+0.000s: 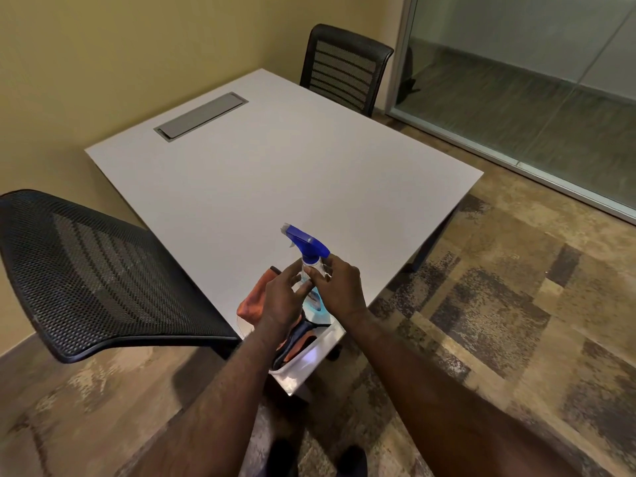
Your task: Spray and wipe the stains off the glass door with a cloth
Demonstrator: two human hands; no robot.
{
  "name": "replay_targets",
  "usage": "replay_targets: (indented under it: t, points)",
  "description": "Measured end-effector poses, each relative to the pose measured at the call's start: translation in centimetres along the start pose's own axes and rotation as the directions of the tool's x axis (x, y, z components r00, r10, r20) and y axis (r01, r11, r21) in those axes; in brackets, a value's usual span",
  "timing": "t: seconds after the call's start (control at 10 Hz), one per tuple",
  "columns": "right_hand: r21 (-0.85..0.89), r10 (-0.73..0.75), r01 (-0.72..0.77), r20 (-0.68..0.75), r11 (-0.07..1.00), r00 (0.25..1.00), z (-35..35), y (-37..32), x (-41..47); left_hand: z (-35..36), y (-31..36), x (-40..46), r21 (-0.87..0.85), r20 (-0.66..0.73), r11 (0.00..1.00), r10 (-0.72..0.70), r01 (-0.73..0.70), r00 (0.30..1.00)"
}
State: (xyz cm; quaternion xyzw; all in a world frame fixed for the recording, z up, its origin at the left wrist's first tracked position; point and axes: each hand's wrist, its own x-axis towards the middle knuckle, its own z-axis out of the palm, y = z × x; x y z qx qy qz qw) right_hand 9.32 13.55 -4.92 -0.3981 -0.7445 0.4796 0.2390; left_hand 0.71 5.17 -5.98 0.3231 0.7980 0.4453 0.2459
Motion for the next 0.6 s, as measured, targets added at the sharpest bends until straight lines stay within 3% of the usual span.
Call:
replay_targets:
  t: [0.2, 0.3, 0.4, 0.5, 0.6]
  points:
    - [0.007, 0.009, -0.009, 0.049, 1.0, 0.999, -0.2, -0.3, -0.2, -0.9, 1.0, -0.1, 0.125, 0.111, 0.99, 0.056, -0.069, 0.992]
    - [-0.049, 0.044, -0.043, 0.016, 0.998, 0.999, -0.8, -0.6, -0.8, -2.1, 1.5, -0.4, 0.179, 0.164, 0.982, 0.023, -0.053, 0.986]
    - [-0.135, 0.04, -0.051, -0.081, 0.99, 0.996, -2.3, -1.7, -4.1, -4.8, 2.5, -2.7, 0.255, 0.13, 0.962, 0.067, -0.098, 0.989]
    - [-0.224, -0.077, 0.033, -0.191, 0.974, 0.979, -3.8, -3.5, -6.7, -6.7, 3.7, -5.1, 0.262, -0.006, 0.943, 0.216, -0.207, 0.976]
    - [-0.383, -0.24, 0.106, -0.321, 0.918, 0.916, -5.5, -7.2, -12.0, -9.9, 6.5, -8.7, 0.348, -0.128, 0.832, 0.499, -0.432, 0.857]
